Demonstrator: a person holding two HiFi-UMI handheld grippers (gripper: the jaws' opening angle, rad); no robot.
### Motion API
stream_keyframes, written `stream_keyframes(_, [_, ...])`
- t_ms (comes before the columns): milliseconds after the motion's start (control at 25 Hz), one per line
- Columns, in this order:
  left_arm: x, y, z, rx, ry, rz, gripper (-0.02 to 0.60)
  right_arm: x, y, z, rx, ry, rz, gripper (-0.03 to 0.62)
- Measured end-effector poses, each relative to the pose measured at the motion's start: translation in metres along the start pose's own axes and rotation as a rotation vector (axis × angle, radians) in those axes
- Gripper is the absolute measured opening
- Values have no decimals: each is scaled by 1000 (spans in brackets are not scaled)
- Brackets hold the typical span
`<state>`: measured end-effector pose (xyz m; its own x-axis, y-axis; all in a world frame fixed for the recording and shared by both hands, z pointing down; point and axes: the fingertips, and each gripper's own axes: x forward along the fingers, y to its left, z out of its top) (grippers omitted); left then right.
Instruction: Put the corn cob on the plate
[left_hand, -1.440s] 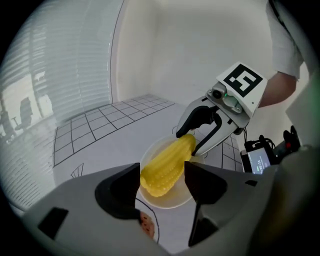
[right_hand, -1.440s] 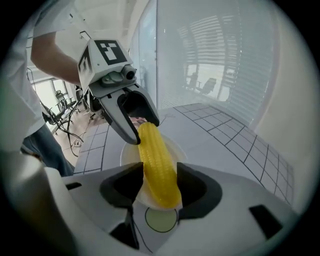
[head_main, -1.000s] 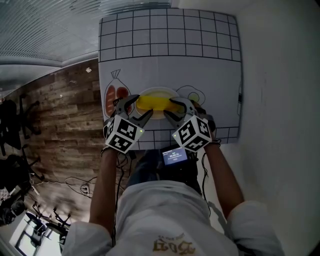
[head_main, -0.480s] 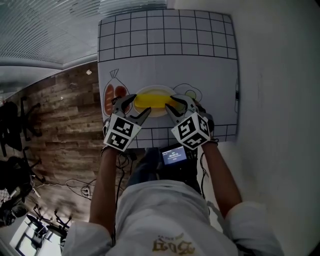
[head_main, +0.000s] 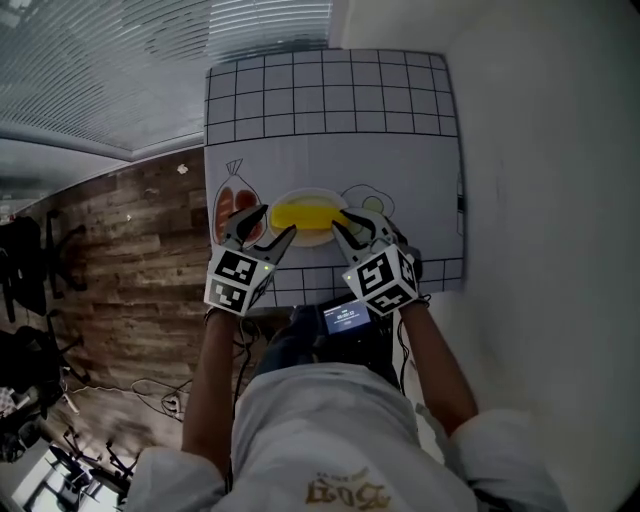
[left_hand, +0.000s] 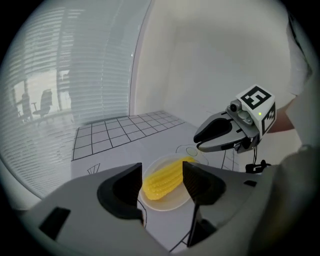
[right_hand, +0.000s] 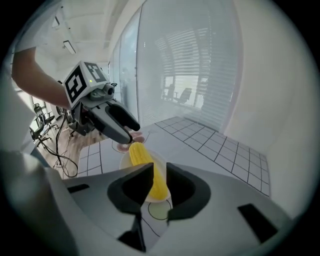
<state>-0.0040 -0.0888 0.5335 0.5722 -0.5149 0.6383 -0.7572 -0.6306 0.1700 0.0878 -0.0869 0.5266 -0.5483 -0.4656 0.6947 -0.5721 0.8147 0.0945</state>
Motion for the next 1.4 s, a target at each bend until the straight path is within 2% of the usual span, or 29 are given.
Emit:
stream_keyframes(80, [-7, 2, -1, -47, -21, -1, 231, -3, 1, 8, 5, -15, -28, 71])
stream_keyframes(160, [-13, 3, 0, -85, -40, 15, 163, -8, -1, 12, 21, -28, -48, 56])
stream_keyframes(240, [-20, 7, 6, -105, -81, 66, 81, -15, -1, 14, 45, -35, -49, 30])
stream_keyframes(280, [-25, 9, 9, -112, -104, 97, 20, -18, 0, 15, 55, -38, -50, 25])
stream_keyframes(320, [-30, 11, 13, -118, -122, 121, 11, -23, 0, 15, 61, -43, -56, 19])
stream_keyframes(440, [-43, 11, 23, -113, -164, 144, 9, -39, -5, 21, 85, -90, -99, 9])
stream_keyframes(520, [-56, 6, 35, -79, -204, 157, 9, -55, -7, 30, 123, -152, -133, 9])
stream_keyframes(760, [-120, 0, 90, 22, -435, 238, 9, -109, -27, 71, 197, -348, -312, 8])
stream_keyframes(960, [-160, -10, 126, 75, -562, 278, 9, -145, -36, 105, 213, -478, -406, 8])
stream_keyframes(1240, [-197, -32, 151, 91, -663, 293, 9, -186, -31, 136, 216, -584, -451, 8])
stream_keyframes(1400, [-206, -33, 152, 113, -683, 306, 9, -193, -22, 146, 151, -576, -455, 6])
